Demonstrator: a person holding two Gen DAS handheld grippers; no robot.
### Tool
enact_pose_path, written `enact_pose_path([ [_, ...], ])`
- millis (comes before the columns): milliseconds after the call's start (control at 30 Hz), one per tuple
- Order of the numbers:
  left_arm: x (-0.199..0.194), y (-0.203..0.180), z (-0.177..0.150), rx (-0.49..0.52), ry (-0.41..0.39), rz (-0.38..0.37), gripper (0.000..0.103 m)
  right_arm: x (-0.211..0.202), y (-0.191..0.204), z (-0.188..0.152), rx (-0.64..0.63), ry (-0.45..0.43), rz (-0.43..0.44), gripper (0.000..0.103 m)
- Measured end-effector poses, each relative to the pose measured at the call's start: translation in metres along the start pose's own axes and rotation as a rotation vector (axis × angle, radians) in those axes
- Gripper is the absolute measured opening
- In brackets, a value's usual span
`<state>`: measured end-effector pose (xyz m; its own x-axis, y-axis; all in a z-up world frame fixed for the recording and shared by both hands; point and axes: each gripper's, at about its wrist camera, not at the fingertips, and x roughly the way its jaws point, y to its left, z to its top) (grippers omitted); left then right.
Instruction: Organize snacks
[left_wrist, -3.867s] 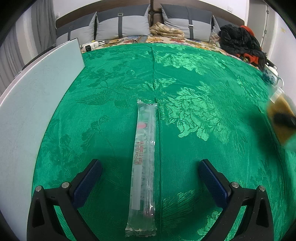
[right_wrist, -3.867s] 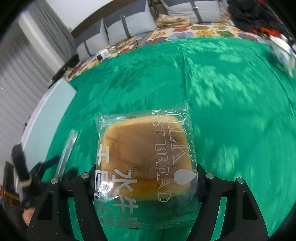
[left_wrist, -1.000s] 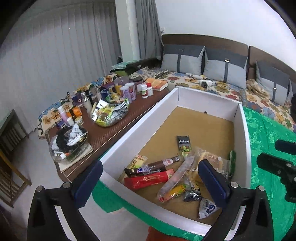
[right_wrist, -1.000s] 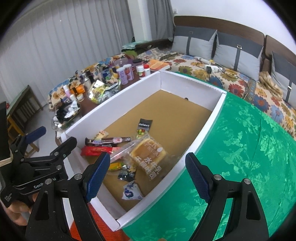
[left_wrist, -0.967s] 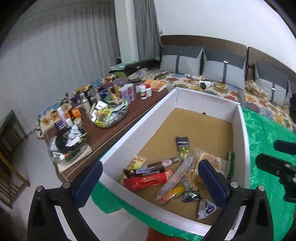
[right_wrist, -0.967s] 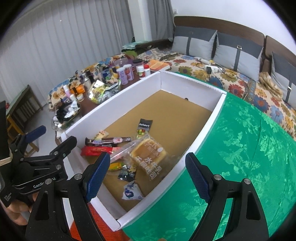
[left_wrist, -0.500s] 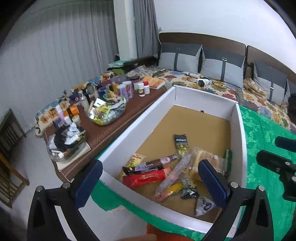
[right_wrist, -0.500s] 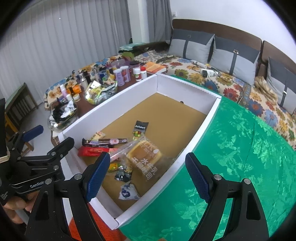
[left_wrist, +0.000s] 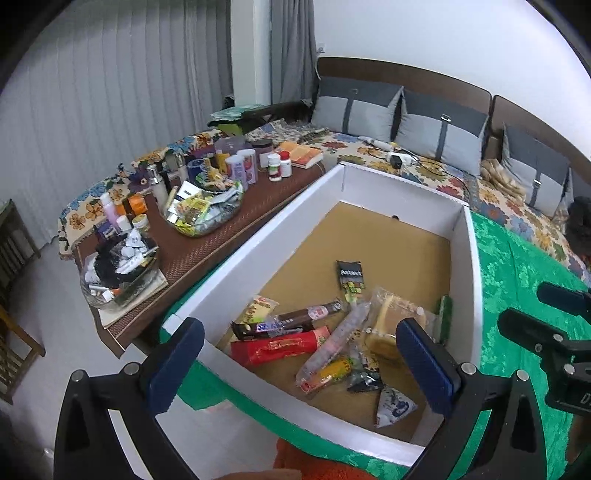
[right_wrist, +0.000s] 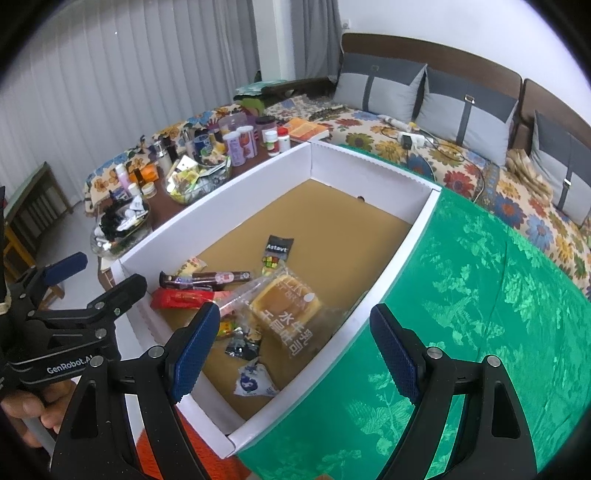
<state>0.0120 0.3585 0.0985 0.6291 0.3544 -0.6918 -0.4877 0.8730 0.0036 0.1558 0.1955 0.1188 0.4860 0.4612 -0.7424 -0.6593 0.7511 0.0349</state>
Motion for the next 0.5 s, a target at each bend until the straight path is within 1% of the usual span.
enact_pose_path([
  [133, 0.0014, -0.0014, 0.0015, 0.014, -0.007, 0.018, 0.103, 0.0008, 0.0006, -0.0005, 0.002, 0.000, 0.002, 0.086],
  [267, 0.0038, -0.0028, 0.0003, 0.021, -0.005, 0.014, 0.103, 0.0040, 0.0000, -0.0025, 0.002, 0.004, 0.006, 0.086],
  [367, 0.0071, -0.0023, -0.0005, 0.009, 0.008, 0.006, 0.103, 0.0065, -0.0006, -0.0049, 0.001, 0.008, 0.010, 0.086],
  [500, 0.0080, -0.0005, -0.0013, -0.014, 0.016, 0.017, 0.103, 0.0088, -0.0024, -0.0061, 0.004, 0.012, 0.014, 0.086],
])
